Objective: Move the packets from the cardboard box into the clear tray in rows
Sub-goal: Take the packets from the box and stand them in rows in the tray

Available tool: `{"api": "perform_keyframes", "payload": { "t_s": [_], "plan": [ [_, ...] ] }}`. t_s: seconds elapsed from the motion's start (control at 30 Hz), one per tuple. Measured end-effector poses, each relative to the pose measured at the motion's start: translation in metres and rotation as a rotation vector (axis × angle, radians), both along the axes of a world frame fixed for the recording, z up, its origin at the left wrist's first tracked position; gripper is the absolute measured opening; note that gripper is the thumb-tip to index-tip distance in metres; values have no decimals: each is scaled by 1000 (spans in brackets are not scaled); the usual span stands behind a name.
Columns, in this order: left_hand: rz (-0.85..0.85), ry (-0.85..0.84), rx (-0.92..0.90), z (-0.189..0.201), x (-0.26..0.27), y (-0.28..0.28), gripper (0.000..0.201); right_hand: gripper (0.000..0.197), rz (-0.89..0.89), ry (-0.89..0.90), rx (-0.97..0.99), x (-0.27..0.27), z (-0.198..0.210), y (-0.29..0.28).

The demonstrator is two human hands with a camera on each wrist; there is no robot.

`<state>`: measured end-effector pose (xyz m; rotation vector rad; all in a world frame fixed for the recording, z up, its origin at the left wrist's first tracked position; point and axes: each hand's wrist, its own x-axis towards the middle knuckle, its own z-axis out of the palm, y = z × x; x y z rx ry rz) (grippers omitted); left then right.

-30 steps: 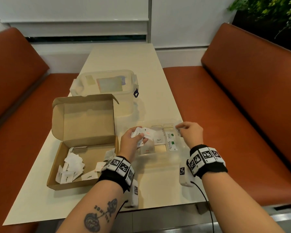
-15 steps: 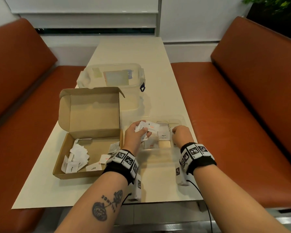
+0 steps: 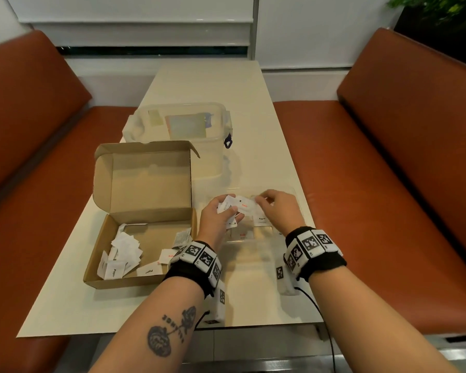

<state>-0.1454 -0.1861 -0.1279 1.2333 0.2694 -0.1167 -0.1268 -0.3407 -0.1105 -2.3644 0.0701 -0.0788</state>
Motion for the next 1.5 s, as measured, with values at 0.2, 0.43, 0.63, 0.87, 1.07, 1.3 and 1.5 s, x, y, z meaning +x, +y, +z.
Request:
{"api": "perform_keyframes", "payload": {
  "t_s": [0.2, 0.43, 0.63, 0.87, 1.07, 1.3, 1.5],
  "plan": [
    [-19, 6, 37, 0, 1, 3, 29, 12, 69, 69, 180, 2, 3, 12],
    [163, -56, -60, 5, 17, 25, 32, 13, 233, 233, -2, -6, -6, 10],
    [123, -63, -64, 4, 18, 25, 30, 15, 295, 254, -218, -10, -15, 25],
    [117, -65, -32, 4, 17, 25, 26, 16, 273, 145, -293, -12, -19, 31],
    [117, -84, 20, 0, 19, 25, 25, 11, 305, 124, -369, -12, -24, 35],
    [102, -77, 27, -4, 23, 27, 26, 15, 209, 116, -339, -10, -31, 37],
    [48, -72, -87, 0, 20, 27, 22, 14, 212, 100, -313, -10, -31, 36]
  ]
}}
